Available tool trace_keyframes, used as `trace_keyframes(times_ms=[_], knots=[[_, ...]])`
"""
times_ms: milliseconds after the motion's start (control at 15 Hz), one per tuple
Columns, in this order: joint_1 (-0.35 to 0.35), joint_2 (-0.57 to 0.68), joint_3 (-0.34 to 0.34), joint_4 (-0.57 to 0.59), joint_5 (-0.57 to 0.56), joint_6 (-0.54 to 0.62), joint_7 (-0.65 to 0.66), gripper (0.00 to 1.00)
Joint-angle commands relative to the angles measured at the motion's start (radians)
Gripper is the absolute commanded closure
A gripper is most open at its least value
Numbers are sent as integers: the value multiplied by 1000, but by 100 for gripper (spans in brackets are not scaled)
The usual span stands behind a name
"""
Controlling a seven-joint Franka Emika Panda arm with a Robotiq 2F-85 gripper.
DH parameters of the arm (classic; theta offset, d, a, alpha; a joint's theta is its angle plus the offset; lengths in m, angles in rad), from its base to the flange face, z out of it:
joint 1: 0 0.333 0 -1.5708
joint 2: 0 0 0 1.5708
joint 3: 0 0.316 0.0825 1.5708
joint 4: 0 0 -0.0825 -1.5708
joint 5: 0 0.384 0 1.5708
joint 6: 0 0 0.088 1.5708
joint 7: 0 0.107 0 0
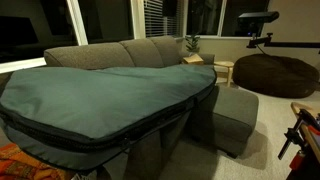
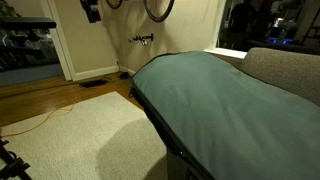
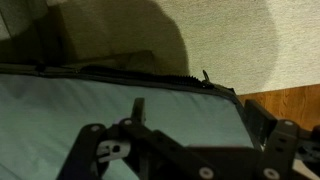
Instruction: Close the zip on the green bag
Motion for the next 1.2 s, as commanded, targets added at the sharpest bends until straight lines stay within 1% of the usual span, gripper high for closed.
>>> trace_keyframes(times_ms=[0, 467, 1133], knots=[[39, 4, -37, 2, -11, -3, 8, 0], [39, 4, -37, 2, -11, -3, 8, 0], [60, 126, -71, 57, -11, 4, 15, 0]])
